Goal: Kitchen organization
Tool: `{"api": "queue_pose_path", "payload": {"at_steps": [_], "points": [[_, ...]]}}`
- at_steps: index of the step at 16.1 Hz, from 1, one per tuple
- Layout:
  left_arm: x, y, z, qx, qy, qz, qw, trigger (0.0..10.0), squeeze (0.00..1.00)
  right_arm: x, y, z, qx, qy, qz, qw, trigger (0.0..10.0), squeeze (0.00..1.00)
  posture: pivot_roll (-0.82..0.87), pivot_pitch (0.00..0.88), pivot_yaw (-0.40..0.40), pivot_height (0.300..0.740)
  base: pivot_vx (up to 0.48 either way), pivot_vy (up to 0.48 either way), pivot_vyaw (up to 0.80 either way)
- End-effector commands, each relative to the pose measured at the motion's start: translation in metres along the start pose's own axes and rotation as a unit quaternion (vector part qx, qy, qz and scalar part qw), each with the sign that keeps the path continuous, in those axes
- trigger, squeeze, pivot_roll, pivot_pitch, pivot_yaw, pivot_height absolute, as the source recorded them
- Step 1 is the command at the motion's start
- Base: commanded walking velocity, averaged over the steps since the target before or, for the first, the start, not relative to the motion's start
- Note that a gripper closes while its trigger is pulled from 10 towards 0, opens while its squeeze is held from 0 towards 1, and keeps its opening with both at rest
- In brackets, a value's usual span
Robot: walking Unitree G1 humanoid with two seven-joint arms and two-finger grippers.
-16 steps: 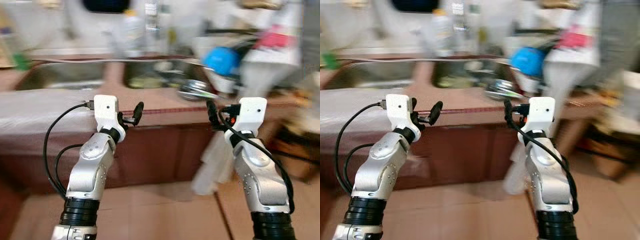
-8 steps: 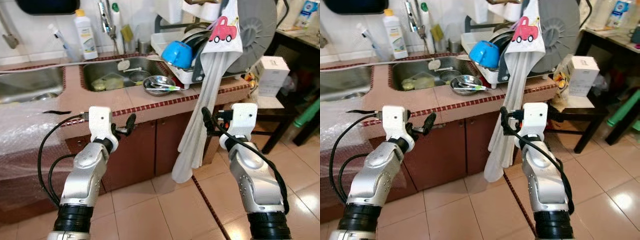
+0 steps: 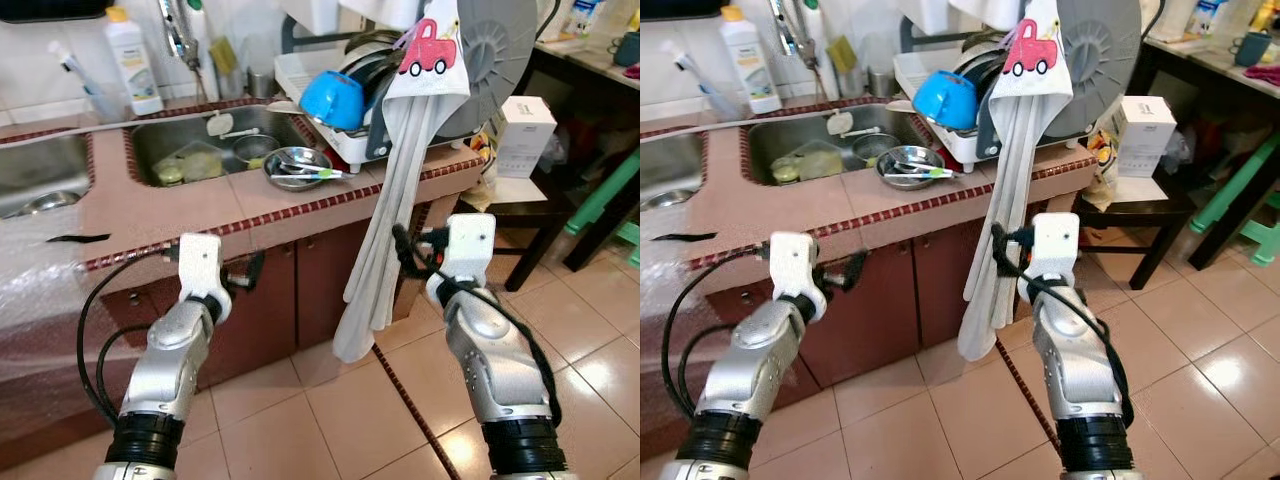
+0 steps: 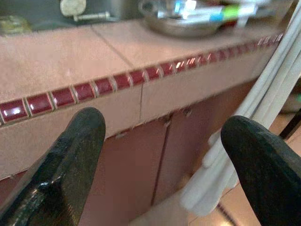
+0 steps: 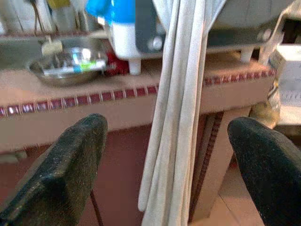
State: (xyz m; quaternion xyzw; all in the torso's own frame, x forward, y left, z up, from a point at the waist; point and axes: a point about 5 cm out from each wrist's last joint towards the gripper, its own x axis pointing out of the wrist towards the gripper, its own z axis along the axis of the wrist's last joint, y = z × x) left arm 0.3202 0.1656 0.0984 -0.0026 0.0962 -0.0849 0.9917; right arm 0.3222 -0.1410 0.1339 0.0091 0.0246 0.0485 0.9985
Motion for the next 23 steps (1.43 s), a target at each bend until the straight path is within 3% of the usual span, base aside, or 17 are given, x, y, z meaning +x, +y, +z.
{"api": "queue_pose_path", "payload": {"at_steps": [1, 3, 5, 7, 9, 13, 17, 21, 22, 23], "points": [[-0.001, 0.002, -0.005, 0.011, 0.007, -0.001, 1.0, 10.0, 0.0, 0.001, 0.002, -0.005, -0.003, 0.008, 0.004, 1.0, 10.0, 0.0, 0.03, 0.0, -0.004, 0.74, 0.0, 0.0, -0.78], [-0.001, 0.005, -0.017, 0.03, 0.031, -0.003, 0.999, 10.0, 0.0, 0.0, 0.001, -0.019, -0.016, 0.026, 0.008, 0.999, 10.0, 0.0, 0.04, 0.0, -0.008, 0.74, 0.0, 0.0, -0.78], [-0.003, 0.01, -0.043, 0.044, 0.084, 0.002, 0.996, 10.0, 0.0, -0.002, 0.0, -0.043, -0.037, 0.056, 0.015, 0.998, 10.0, 0.0, 0.04, 0.0, -0.006, 0.74, 0.0, 0.0, -0.78], [-0.009, 0.018, -0.066, 0.099, 0.114, 0.011, 0.988, 10.0, 0.0, -0.005, -0.006, -0.062, -0.048, 0.086, 0.008, 0.995, 10.0, 0.0, 0.04, 0.0, -0.004, 0.74, 0.0, 0.0, -0.79], [-0.016, 0.025, -0.081, 0.101, 0.132, 0.025, 0.986, 10.0, 0.0, -0.006, -0.019, -0.075, -0.052, 0.108, -0.015, 0.993, 10.0, 0.0, 0.04, 0.0, -0.005, 0.74, 0.0, 0.0, -0.79], [-0.017, 0.025, -0.086, 0.1, 0.133, 0.019, 0.986, 10.0, 0.0, -0.007, -0.032, -0.081, -0.06, 0.114, -0.029, 0.991, 10.0, 0.0, 0.04, 0.0, -0.005, 0.74, 0.0, 0.0, -0.79], [-0.022, 0.029, -0.108, 0.111, 0.192, 0.028, 0.975, 10.0, 0.0, -0.007, -0.036, -0.102, -0.066, 0.161, -0.033, 0.984, 10.0, 0.0, 0.03, 0.0, -0.002, 0.74, 0.0, 0.0, -0.79], [-0.02, 0.025, -0.112, 0.111, 0.208, 0.023, 0.972, 10.0, 0.0, -0.008, -0.039, -0.113, -0.051, 0.197, -0.047, 0.978, 10.0, 0.0, 0.04, 0.0, -0.009, 0.74, 0.0, 0.0, -0.51], [-0.019, 0.026, -0.111, 0.122, 0.209, 0.024, 0.97, 10.0, 0.0, -0.005, -0.04, -0.111, -0.024, 0.193, -0.057, 0.979, 10.0, 0.0, 0.05, 0.0, -0.012, 0.74, 0.0, 0.0, 0.0], [-0.019, 0.026, -0.111, 0.131, 0.208, 0.027, 0.969, 10.0, 0.0, -0.005, -0.039, -0.111, -0.029, 0.195, -0.051, 0.979, 10.0, 0.0, 0.05, 0.0, -0.011, 0.74, 0.0, 0.0, 0.0]]}}
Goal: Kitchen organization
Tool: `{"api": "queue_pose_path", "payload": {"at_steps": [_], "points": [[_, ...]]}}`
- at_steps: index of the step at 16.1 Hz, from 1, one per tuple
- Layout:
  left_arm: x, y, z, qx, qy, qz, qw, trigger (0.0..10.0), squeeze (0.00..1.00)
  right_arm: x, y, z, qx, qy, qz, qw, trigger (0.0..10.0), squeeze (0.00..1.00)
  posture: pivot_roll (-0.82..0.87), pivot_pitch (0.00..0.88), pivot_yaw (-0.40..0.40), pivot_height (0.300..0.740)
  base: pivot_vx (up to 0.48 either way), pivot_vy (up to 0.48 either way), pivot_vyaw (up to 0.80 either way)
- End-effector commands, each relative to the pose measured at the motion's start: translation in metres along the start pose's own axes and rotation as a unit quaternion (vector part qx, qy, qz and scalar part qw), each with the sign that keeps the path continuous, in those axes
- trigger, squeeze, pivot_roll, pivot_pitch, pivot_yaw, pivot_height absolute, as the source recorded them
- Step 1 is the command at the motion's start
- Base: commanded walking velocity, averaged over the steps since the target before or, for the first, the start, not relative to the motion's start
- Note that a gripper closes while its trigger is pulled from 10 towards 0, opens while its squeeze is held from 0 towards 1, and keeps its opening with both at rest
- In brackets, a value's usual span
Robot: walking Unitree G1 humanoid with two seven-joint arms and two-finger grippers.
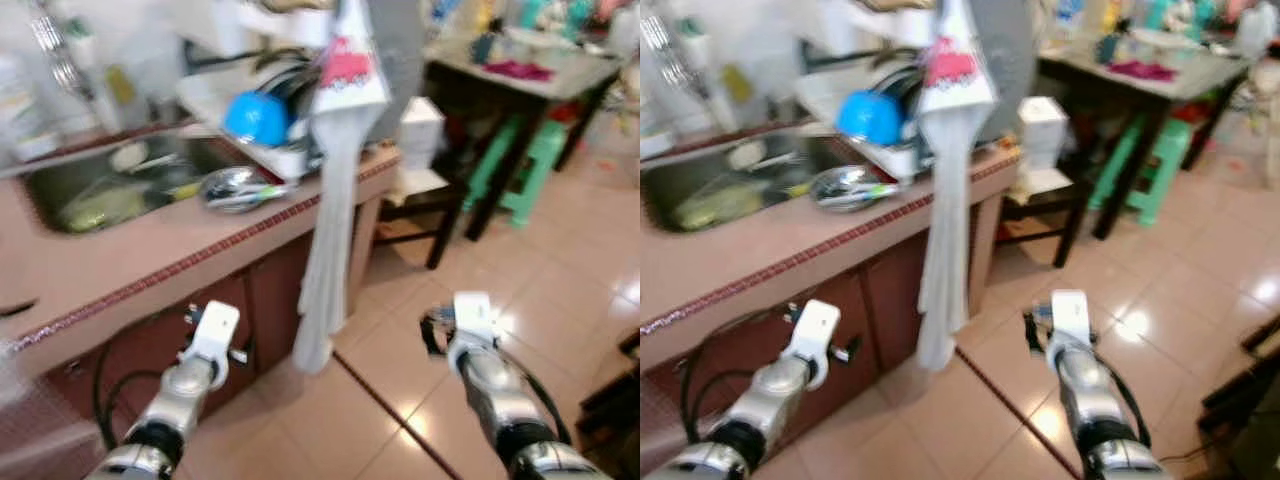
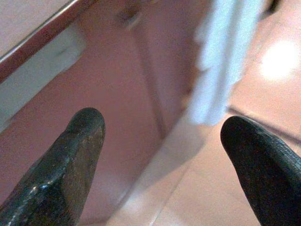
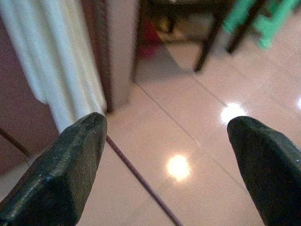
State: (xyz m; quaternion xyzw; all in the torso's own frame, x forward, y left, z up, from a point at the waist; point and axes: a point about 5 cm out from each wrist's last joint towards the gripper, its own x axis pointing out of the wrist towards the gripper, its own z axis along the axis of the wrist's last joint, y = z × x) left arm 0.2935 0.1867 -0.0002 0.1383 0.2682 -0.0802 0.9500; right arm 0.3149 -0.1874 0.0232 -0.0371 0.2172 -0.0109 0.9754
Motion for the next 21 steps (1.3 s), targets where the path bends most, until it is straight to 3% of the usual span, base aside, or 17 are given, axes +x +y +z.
{"api": "queue_pose_path", "payload": {"at_steps": [1, 5, 7, 10, 14, 21], "points": [[-0.004, 0.005, -0.013, 0.005, 0.024, 0.012, 1.0, 10.0, 0.0, 0.001, 0.011, -0.001, 0.002, 0.003, 0.016, 1.0, 10.0, 0.0, 0.05, 0.0, -0.012, 0.74, 0.0, 0.0, 0.0], [-0.004, 0.005, -0.017, -0.013, 0.026, 0.016, 0.999, 10.0, 0.0, -0.006, 0.025, -0.031, 0.0, 0.059, 0.042, 0.997, 10.0, 0.0, 0.04, 0.0, -0.01, 0.74, 0.0, -0.07, 0.0], [-0.004, 0.004, -0.017, -0.019, 0.026, 0.015, 0.999, 10.0, 0.0, -0.013, 0.019, -0.05, -0.023, 0.091, 0.032, 0.995, 10.0, 0.0, 0.04, 0.0, -0.011, 0.74, 0.0, -0.352, 0.0], [-0.004, 0.002, -0.019, -0.019, 0.028, 0.013, 0.999, 10.0, 0.0, -0.037, -0.001, -0.098, -0.095, 0.171, 0.032, 0.98, 10.0, 0.0, 0.05, 0.0, -0.015, 0.74, 0.0, -0.315, 0.0], [-0.005, 0.001, -0.021, -0.022, 0.029, 0.01, 0.999, 10.0, 0.0, -0.047, -0.013, -0.112, -0.096, 0.187, 0.021, 0.977, 10.0, 0.0, 0.03, 0.0, -0.01, 0.74, 0.0, -0.209, 0.0], [-0.002, 0.008, -0.013, -0.027, 0.022, 0.026, 0.999, 10.0, 0.0, -0.057, -0.016, -0.127, -0.14, 0.212, 0.033, 0.967, 10.0, 0.0, 0.03, 0.0, -0.004, 0.74, 0.0, 0.0, 0.0]]}}
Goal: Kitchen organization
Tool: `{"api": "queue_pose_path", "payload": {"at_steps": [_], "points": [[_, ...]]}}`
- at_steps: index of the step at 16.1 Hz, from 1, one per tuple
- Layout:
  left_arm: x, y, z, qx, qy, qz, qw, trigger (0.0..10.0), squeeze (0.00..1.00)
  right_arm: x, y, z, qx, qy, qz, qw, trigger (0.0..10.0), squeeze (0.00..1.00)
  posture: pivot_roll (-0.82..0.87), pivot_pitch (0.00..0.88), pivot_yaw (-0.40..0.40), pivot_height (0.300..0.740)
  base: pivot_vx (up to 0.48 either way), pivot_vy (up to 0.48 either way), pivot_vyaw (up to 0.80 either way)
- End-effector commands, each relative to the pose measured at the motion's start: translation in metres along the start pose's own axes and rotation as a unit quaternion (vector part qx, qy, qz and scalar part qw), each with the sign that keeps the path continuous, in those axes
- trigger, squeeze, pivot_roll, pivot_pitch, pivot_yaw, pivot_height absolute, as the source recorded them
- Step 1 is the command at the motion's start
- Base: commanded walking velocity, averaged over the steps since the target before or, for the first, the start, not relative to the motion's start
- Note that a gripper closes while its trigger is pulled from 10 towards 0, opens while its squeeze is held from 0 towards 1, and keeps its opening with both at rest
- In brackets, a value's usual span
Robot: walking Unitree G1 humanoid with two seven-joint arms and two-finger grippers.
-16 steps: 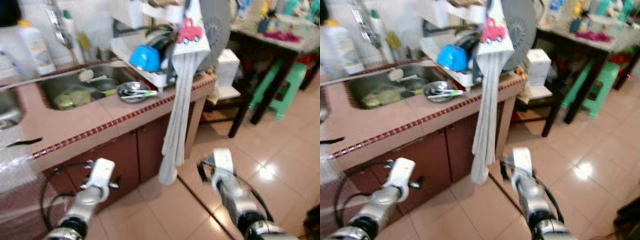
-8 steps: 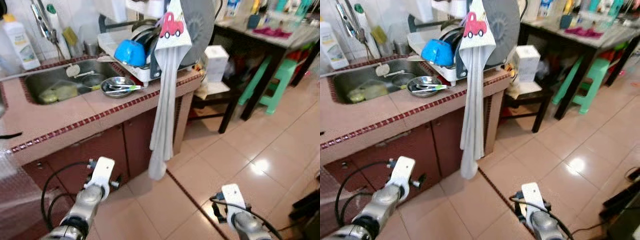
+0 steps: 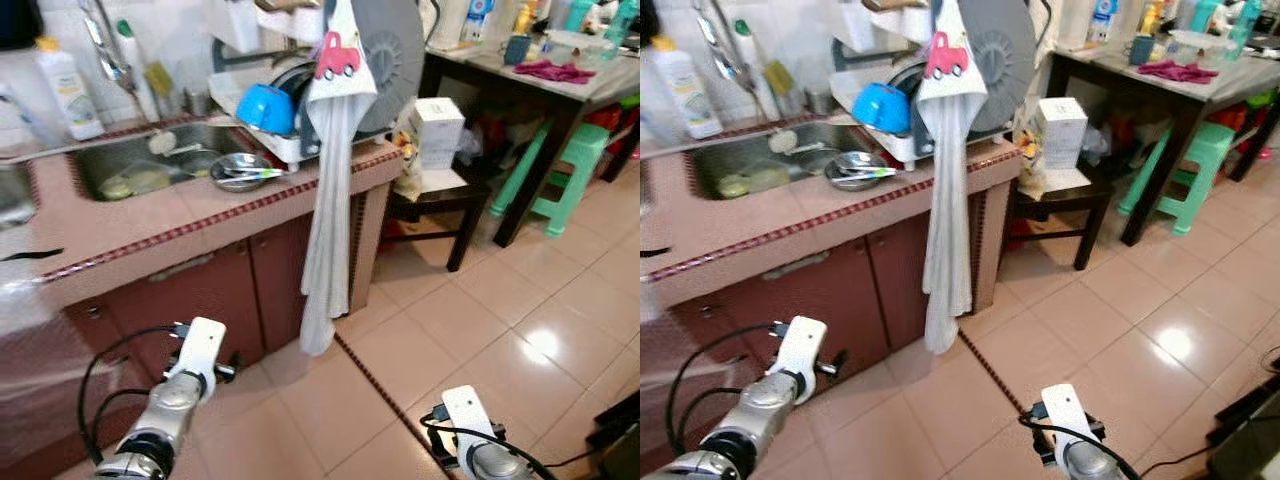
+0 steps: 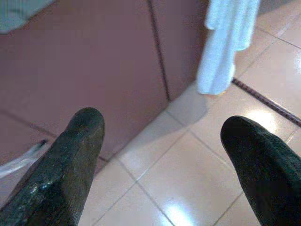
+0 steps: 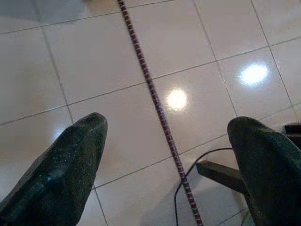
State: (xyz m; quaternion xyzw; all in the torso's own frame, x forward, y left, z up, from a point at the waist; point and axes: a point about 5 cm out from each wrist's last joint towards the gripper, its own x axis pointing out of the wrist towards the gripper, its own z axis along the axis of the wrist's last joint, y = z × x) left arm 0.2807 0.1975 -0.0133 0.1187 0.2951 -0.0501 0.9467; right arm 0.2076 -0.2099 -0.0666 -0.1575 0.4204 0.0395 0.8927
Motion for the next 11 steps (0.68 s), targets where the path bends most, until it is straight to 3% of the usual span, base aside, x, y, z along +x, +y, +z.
{"api": "queue_pose_path", "payload": {"at_steps": [1, 6, 9, 11], "points": [[0.003, 0.004, 0.011, -0.004, -0.01, 0.008, 1.0, 10.0, 0.0, 0.0, 0.0, 0.002, -0.007, -0.001, 0.003, 1.0, 10.0, 0.0, 0.04, 0.0, -0.004, 0.74, 0.0, 0.0, 0.0], [0.006, -0.002, 0.023, -0.021, -0.021, -0.004, 1.0, 10.0, 0.0, 0.001, 0.004, 0.002, -0.005, -0.002, 0.007, 1.0, 10.0, 0.0, 0.04, 0.0, 0.005, 0.74, 0.0, 0.0, 0.0], [0.005, -0.006, 0.008, 0.02, 0.02, -0.014, 1.0, 10.0, 0.0, -0.001, 0.004, -0.008, -0.007, 0.013, 0.009, 1.0, 10.0, 0.0, 0.05, 0.0, 0.009, 0.74, 0.0, 0.0, 0.0], [0.003, 0.001, 0.002, 0.052, 0.038, -0.005, 0.998, 10.0, 0.0, -0.002, 0.006, -0.013, -0.011, 0.022, 0.013, 1.0, 10.0, 0.0, 0.07, 0.0, 0.002, 0.74, 0.0, 0.0, 0.0]]}}
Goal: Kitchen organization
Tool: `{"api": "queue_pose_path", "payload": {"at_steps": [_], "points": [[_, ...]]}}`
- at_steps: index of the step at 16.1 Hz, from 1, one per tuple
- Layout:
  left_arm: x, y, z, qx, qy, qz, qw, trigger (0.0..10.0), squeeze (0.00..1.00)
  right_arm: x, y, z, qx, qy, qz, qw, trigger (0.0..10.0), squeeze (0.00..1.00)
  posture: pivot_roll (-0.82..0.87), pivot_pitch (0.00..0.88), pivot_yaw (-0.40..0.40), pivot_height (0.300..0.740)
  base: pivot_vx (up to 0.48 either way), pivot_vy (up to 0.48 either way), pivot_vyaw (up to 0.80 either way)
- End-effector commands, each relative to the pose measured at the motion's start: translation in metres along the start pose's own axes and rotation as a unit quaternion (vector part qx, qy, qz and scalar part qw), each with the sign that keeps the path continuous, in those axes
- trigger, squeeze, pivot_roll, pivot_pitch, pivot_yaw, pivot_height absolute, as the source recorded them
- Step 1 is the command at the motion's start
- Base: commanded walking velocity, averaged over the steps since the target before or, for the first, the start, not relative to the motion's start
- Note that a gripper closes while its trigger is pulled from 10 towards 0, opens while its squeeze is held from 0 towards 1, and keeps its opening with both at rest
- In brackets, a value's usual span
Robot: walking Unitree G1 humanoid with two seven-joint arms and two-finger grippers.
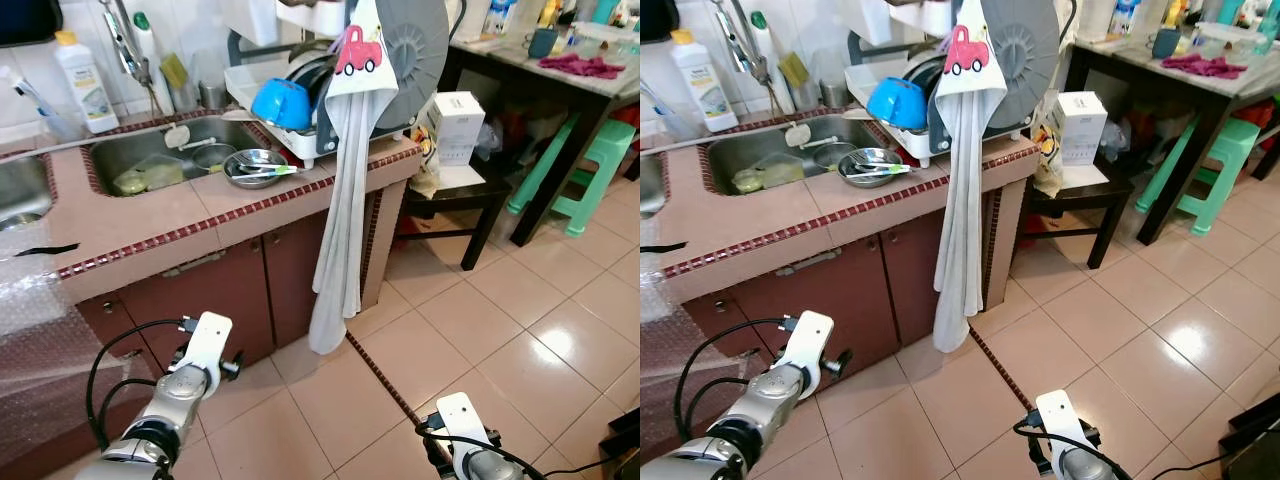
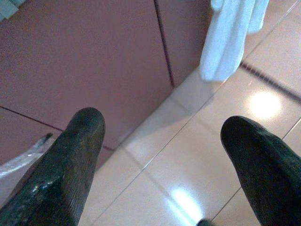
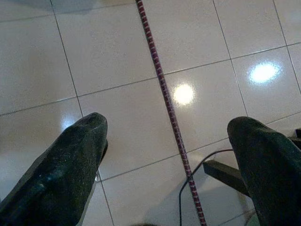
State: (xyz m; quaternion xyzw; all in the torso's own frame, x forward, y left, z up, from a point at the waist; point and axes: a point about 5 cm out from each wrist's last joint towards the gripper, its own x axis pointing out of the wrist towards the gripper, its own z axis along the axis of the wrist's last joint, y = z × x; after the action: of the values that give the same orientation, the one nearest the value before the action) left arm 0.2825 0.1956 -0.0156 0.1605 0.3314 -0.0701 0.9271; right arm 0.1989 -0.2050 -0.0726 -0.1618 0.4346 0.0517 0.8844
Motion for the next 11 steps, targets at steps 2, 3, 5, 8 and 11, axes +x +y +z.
{"api": "queue_pose_path", "payload": {"at_steps": [2, 3, 5, 8, 11], "points": [[-0.003, 0.011, -0.015, 0.004, 0.04, 0.012, 0.999, 10.0, 0.0, 0.0, -0.003, -0.003, 0.01, 0.016, -0.006, 1.0, 10.0, 0.0, 0.07, 0.0, 0.0, 0.74, 0.0, 0.0, 0.0], [-0.004, 0.008, -0.022, 0.014, 0.057, 0.01, 0.998, 10.0, 0.0, 0.003, -0.002, 0.01, 0.025, 0.0, -0.007, 1.0, 10.0, 0.0, 0.07, 0.0, 0.004, 0.74, 0.0, 0.0, 0.0], [-0.005, 0.004, -0.027, -0.047, 0.063, 0.011, 0.997, 10.0, 0.0, 0.005, 0.002, 0.022, 0.035, -0.016, 0.0, 0.999, 10.0, 0.0, 0.06, 0.0, 0.009, 0.74, 0.0, 0.0, 0.0], [-0.006, 0.004, -0.032, -0.068, 0.08, 0.027, 0.994, 10.0, 0.0, 0.005, 0.005, 0.022, 0.042, -0.013, 0.001, 0.999, 10.0, 0.0, 0.07, 0.0, -0.004, 0.74, 0.0, 0.0, 0.0], [-0.007, 0.007, -0.035, -0.101, 0.084, 0.041, 0.99, 10.0, 0.0, 0.004, 0.004, 0.019, 0.066, -0.011, -0.002, 0.998, 10.0, 0.0, 0.07, 0.0, 0.002, 0.74, 0.0, 0.0, 0.0]]}}
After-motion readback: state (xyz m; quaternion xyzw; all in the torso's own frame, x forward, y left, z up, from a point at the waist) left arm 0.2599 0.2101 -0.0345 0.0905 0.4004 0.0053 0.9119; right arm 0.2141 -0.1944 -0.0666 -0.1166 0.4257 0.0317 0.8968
